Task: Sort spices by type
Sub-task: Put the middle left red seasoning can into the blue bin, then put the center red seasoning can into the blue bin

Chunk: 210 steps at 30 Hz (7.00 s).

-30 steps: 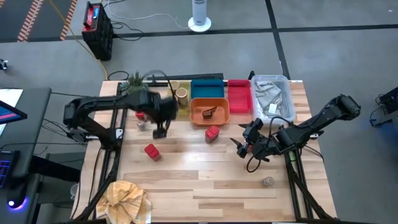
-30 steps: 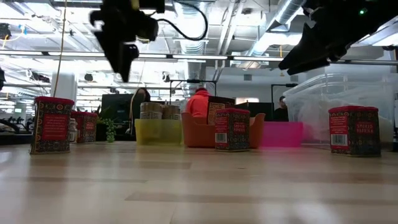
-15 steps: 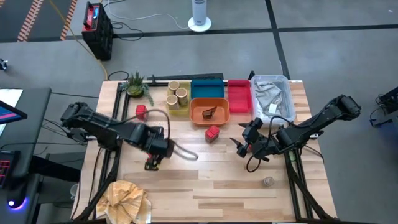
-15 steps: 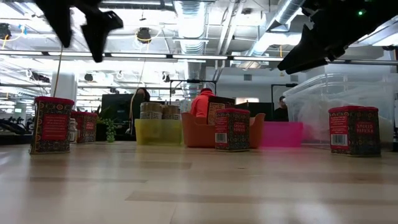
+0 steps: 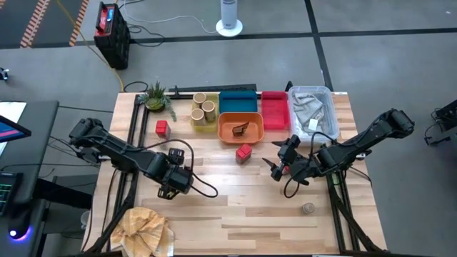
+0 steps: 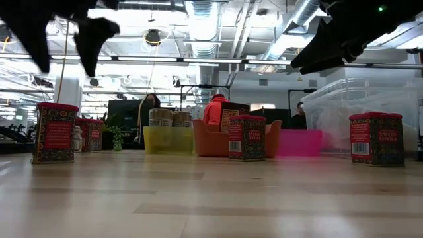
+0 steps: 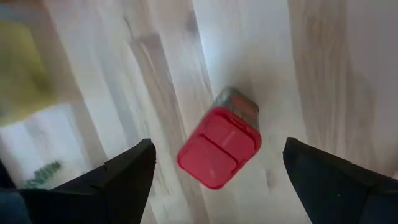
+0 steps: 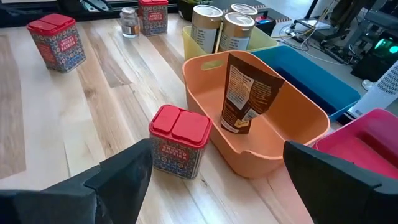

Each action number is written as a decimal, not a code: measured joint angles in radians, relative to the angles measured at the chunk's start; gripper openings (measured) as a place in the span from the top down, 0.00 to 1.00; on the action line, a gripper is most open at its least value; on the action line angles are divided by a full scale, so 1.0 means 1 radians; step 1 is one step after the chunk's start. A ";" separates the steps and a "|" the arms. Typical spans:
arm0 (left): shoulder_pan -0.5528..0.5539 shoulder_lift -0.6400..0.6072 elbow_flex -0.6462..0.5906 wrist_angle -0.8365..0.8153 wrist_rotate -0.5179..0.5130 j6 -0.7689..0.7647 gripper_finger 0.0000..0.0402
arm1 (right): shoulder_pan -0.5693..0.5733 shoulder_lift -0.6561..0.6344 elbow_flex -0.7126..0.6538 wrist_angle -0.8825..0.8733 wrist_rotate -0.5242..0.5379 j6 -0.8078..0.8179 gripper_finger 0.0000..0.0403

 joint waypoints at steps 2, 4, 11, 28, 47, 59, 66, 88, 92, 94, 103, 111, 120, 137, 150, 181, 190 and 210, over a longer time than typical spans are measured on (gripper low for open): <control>0.000 0.000 -0.033 0.026 0.001 -0.004 0.16 | 0.000 0.000 0.000 0.000 -0.001 -0.001 0.04; -0.001 0.000 -0.050 0.036 0.004 -0.004 0.16 | 0.000 0.000 0.000 0.000 -0.002 -0.005 0.04; -0.001 -0.001 -0.146 0.055 0.026 0.060 0.16 | -0.005 0.000 -0.001 0.000 -0.003 0.000 0.04; 0.017 -0.001 -0.263 0.203 0.007 0.206 0.16 | -0.005 0.002 -0.001 0.002 -0.004 0.003 0.04; 0.182 0.000 -0.230 0.289 0.014 0.305 0.48 | 0.000 0.002 -0.001 0.000 -0.006 0.011 0.04; 0.433 0.000 -0.021 0.477 0.013 0.463 0.47 | -0.001 0.002 -0.001 0.003 -0.006 0.011 0.04; 0.609 0.000 0.124 0.572 0.049 0.602 0.47 | -0.001 0.002 -0.001 0.003 -0.005 0.011 0.04; 0.914 0.362 0.304 1.022 0.033 1.421 0.47 | -0.027 0.002 -0.001 -0.001 -0.003 0.011 0.04; 0.945 0.431 0.308 1.008 0.020 1.637 0.47 | -0.025 0.002 -0.006 0.008 -0.003 0.011 0.04; 0.956 0.454 0.307 0.984 0.001 1.726 0.47 | -0.025 0.002 -0.028 0.030 -0.003 0.012 0.04; 0.965 0.472 0.308 0.963 -0.029 1.911 0.47 | -0.041 0.002 -0.098 0.120 -0.008 0.038 0.04; 0.958 0.475 0.308 0.936 -0.030 2.062 0.44 | -0.031 0.002 -0.098 0.135 -0.011 0.018 0.04; 0.942 0.475 0.308 0.885 -0.032 2.088 0.47 | -0.031 0.002 -0.098 0.134 -0.014 0.019 0.04; 0.940 0.473 0.308 0.931 -0.121 2.087 0.33 | -0.031 0.002 -0.097 0.133 -0.014 0.019 0.04; 0.877 0.333 0.307 1.009 -0.117 1.644 0.33 | -0.060 -0.024 -0.096 0.125 -0.109 -0.017 0.04; 0.477 0.411 0.316 0.836 0.079 0.071 0.25 | -0.136 -0.047 -0.096 -0.013 -0.238 0.137 0.04; 0.497 0.469 0.308 0.888 0.071 0.051 0.20 | -0.121 -0.047 -0.096 -0.004 -0.237 0.139 0.04; 0.489 0.588 0.312 0.862 0.107 0.085 0.21 | -0.115 -0.047 -0.096 0.000 -0.237 0.142 0.04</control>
